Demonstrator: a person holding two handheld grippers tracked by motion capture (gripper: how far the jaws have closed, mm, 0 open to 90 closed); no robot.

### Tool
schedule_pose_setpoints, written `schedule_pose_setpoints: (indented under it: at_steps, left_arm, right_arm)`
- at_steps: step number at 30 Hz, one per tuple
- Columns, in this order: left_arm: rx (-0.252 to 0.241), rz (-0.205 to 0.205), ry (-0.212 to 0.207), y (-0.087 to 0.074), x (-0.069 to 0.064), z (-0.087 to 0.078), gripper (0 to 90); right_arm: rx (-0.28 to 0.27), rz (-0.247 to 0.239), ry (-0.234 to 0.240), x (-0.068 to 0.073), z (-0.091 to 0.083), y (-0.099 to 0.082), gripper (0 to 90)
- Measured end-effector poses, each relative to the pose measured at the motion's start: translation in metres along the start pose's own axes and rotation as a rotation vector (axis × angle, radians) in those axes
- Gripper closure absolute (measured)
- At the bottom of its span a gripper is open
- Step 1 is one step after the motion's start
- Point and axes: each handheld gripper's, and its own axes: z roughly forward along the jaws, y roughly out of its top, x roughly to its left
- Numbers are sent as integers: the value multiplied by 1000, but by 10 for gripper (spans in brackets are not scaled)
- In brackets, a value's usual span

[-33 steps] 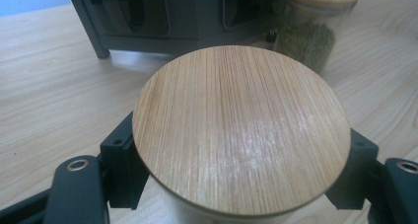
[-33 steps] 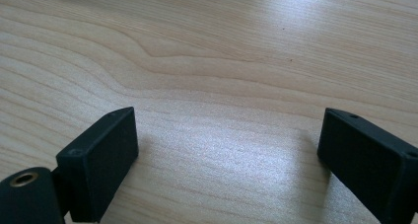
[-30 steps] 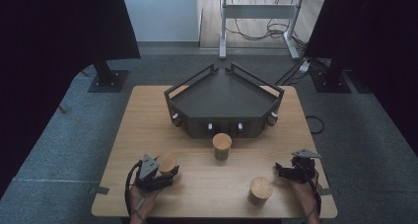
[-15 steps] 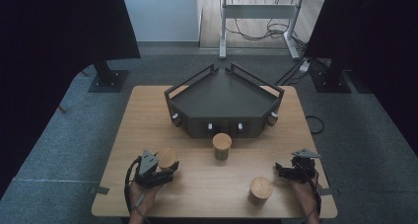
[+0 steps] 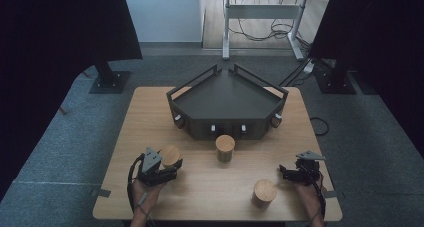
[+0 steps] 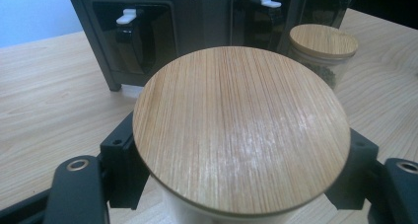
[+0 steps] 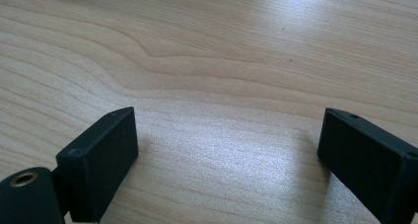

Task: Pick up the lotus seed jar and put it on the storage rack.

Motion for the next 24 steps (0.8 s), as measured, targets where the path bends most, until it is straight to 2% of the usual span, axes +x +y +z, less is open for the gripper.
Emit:
schedule_pose_setpoints:
  at_steps: [17, 24]
  left_arm:
    - [-21, -14, 2, 21, 10, 1, 259]
    - [-17, -5, 0, 28, 13, 2, 259]
  right_arm:
    - [0, 2, -1, 0, 0, 0, 80]
    - [0, 2, -2, 0, 0, 0, 80]
